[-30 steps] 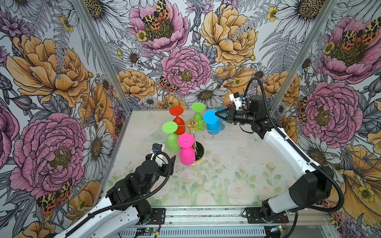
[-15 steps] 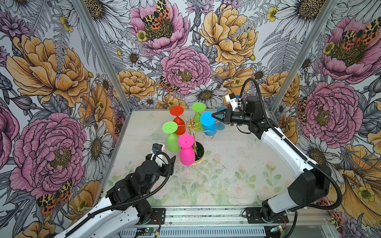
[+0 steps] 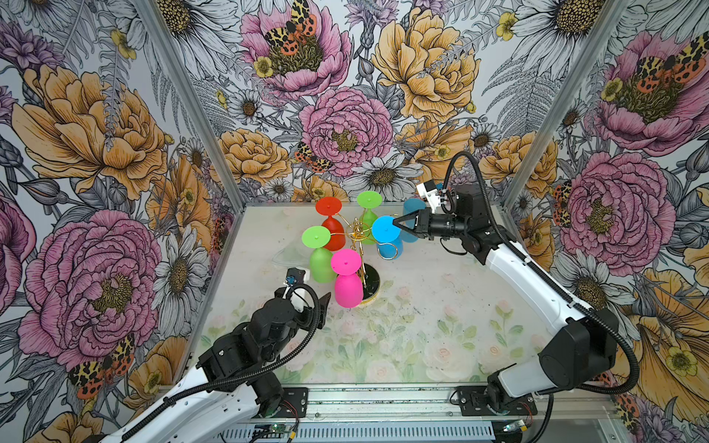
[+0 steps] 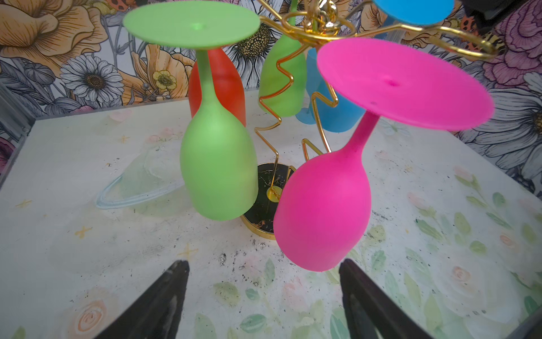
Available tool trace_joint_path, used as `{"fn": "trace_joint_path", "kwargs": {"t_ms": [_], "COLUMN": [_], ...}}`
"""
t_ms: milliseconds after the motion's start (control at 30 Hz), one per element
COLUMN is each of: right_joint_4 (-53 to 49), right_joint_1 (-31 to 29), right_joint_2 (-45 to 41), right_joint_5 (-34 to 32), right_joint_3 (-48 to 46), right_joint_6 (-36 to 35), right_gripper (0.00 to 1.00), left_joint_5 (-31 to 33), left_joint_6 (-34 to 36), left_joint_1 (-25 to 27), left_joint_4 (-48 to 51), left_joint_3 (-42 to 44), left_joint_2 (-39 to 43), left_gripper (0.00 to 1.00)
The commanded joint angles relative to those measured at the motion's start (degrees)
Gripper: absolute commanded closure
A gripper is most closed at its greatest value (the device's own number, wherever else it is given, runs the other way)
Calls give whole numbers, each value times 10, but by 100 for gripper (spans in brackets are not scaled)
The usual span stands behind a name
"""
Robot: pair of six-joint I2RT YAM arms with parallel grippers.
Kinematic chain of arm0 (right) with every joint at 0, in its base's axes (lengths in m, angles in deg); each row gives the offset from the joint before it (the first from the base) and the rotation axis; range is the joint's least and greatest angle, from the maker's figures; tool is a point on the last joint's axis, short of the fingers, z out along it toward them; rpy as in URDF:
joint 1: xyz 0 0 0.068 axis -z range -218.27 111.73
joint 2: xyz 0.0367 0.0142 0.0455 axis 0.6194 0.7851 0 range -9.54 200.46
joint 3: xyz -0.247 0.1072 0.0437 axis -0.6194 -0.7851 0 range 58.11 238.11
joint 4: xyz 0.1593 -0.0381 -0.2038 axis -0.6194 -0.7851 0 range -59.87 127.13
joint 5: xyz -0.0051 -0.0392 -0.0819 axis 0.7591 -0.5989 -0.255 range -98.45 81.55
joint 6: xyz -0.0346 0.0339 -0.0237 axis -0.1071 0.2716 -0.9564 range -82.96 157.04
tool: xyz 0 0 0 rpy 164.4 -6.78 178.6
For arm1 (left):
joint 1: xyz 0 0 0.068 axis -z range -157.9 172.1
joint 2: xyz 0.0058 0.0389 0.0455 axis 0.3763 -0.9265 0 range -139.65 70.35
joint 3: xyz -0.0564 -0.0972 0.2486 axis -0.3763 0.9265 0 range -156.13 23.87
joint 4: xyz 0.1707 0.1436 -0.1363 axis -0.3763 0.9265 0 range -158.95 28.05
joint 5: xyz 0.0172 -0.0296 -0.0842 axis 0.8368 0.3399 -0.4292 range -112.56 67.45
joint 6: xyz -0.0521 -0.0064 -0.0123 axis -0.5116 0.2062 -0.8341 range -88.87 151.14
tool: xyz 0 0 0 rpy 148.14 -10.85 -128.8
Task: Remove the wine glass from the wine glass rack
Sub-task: 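Pull the light blue glass off the rack toward the left gripper with right gripper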
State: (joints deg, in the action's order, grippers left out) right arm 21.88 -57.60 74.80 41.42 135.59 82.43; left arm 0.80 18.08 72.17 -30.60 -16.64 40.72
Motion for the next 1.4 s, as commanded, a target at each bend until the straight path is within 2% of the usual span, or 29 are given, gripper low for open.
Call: {"fn": "trace_joint_path", "kwargs": {"t_ms": [0, 167, 233, 367, 500, 600, 900, 1200, 1367], "right_joint_4": [12, 12, 11, 6, -22, -46, -55, -55, -53], "right_joint_1": [-3, -2, -1, 0, -1, 0, -7, -19, -39], "right_joint_2": [-43, -81, -95, -122, -177, -210, -306, -351, -367], "right_joint_5": [14, 13, 13, 11, -48, -63, -48, -18, -16], "right_joint_3": [-17, -37, -45, -73, -115, -131, -188, -220, -225], "right_joint_6": [-20, -23, -25, -50, -111, -142, -213, -211, -210], "right_gripper": [100, 100, 100, 100, 100, 100, 100, 100, 100], "left_joint_5": [-76, -187, -214, -249, -282, -291, -369, -447, -501], "left_joint_6": [15, 20, 13, -17, -39, -49, -75, -128, -162], "left_joint_1": [-7, -8, -7, -8, -8, -8, -8, -23, -43], "left_joint_4": [-9, -10, -14, -47, -81, -81, -137, -223, -265], "left_joint_3": [-28, -51, -59, -73, -89, -112, -155, -149, -138], "left_joint_2": [6, 0, -5, -17, -42, -74, -169, -218, -234], "left_gripper": [17, 17, 17, 16, 16, 16, 19, 25, 32]}}
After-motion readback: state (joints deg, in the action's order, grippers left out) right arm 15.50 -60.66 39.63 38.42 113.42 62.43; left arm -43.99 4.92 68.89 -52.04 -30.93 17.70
